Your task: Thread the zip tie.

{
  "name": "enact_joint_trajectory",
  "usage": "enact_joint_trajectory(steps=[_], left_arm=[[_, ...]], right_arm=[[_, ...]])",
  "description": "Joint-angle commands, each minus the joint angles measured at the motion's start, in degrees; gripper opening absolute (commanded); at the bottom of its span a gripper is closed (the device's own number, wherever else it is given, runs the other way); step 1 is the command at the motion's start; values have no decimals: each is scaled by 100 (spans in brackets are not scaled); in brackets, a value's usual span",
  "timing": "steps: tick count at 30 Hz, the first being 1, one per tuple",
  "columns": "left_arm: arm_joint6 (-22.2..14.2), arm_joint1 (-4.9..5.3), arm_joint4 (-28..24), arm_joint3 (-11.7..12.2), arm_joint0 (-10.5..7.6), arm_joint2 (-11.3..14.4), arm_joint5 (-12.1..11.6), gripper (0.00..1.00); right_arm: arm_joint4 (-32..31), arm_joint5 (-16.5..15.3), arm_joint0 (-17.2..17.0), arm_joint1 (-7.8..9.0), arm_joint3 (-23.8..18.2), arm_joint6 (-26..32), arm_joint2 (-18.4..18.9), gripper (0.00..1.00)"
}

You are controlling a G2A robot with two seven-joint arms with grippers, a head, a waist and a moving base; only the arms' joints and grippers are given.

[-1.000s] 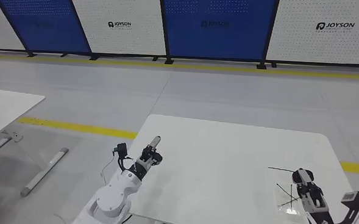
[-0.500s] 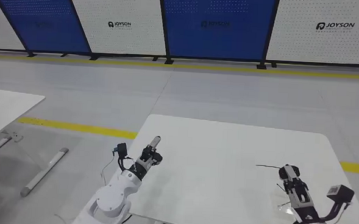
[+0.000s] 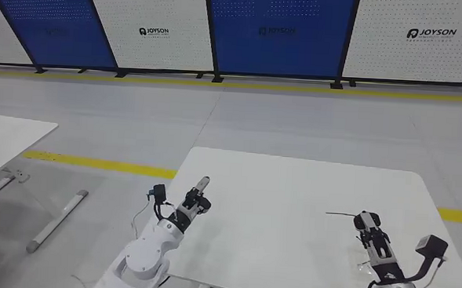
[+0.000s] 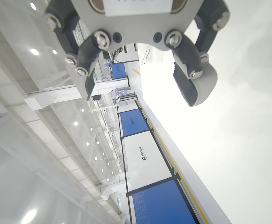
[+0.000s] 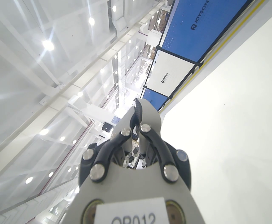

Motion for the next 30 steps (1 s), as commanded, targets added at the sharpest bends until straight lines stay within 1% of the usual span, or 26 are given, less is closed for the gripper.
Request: enact_joint_trajectory(steps=[1, 2, 3, 4, 5, 7, 11, 12, 15, 18, 19, 20, 22, 24, 25, 26, 27, 28, 30], left_arm=[[-285, 4, 224, 27, -19, 188, 1, 100], [-330, 5, 353, 54, -41, 248, -8, 100], [-413, 4, 505, 98, -52, 365, -39, 100], [-563, 3, 486, 139, -61, 448, -45, 100], [-647, 4, 498, 178, -93, 476, -63, 100], [-615, 4, 580, 234, -122, 495, -164, 100], [-615, 4, 580, 234, -122, 495, -164, 100], [-615, 4, 580, 234, -122, 495, -164, 100], [-615, 4, 580, 234, -122, 495, -164, 100], [-734, -1, 292, 282, -174, 461, -226, 100], [-840, -2, 142, 294, -177, 457, -280, 100], [-1061, 4, -28, 307, -193, 446, -344, 100], [-1275, 11, -213, 320, -211, 416, -468, 100], [-1626, 11, -511, 316, -232, 473, -582, 100], [-1895, 16, -655, 337, -262, 518, -581, 100], [-2070, 22, -689, 388, -319, 540, -542, 100], [-1994, 24, -516, 451, -410, 570, -484, 100], [-1863, 17, -416, 457, -440, 611, -471, 100], [-1863, 17, -416, 457, -440, 611, -471, 100]], right_arm=[[0, 0, 0, 0, 0, 0, 0, 0], [0, 0, 0, 0, 0, 0, 0, 0], [0, 0, 0, 0, 0, 0, 0, 0], [0, 0, 0, 0, 0, 0, 0, 0], [0, 0, 0, 0, 0, 0, 0, 0], [0, 0, 0, 0, 0, 0, 0, 0], [26, -7, 1, -2, -7, 0, -5, 0], [195, -85, -3, -13, -31, 31, -35, 0], [936, -489, -30, -41, 17, 287, -74, 0], [1433, -489, 6, -76, 19, 463, -87, 0], [1581, -489, 19, -91, 36, 538, -106, 0], [1655, -489, 42, -109, 85, 582, -112, 0], [1755, -489, 79, -145, 143, 627, -159, 0], [1758, -489, 124, -182, 254, 649, -205, 0], [1727, -489, 141, -196, 310, 647, -229, 0], [1681, -489, 154, -207, 379, 636, -252, 0], [1664, -489, 161, -210, 398, 633, -259, 0], [1664, -489, 161, -210, 398, 633, -259, 0], [1664, -489, 161, -210, 398, 633, -259, 0]])
